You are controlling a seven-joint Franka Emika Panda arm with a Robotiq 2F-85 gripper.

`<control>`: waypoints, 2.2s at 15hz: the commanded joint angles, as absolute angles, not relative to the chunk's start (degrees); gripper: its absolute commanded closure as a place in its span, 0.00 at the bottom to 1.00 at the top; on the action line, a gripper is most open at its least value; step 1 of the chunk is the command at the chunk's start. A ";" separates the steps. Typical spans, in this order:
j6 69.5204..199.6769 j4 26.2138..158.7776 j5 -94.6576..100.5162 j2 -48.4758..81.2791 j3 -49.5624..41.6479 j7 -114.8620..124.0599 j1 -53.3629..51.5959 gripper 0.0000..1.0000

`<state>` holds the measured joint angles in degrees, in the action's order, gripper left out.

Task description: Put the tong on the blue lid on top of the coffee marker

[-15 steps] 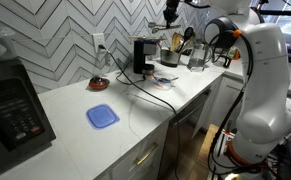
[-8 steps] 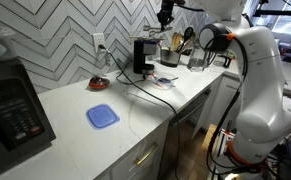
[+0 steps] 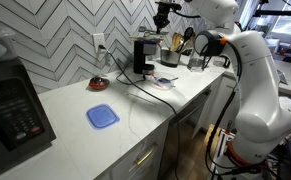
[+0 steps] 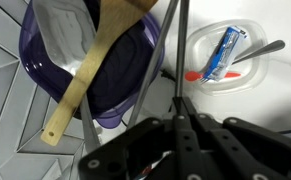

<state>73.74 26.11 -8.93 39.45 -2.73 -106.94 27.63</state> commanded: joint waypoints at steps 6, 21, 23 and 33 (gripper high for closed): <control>91.92 25.71 -10.68 41.48 -0.06 -101.70 28.55 1.00; 95.29 25.46 -7.23 46.77 -0.04 -94.70 27.29 0.74; 95.25 25.59 -7.27 46.52 0.02 -94.62 27.32 0.66; 94.53 24.96 -11.56 40.79 3.69 -99.14 29.96 0.00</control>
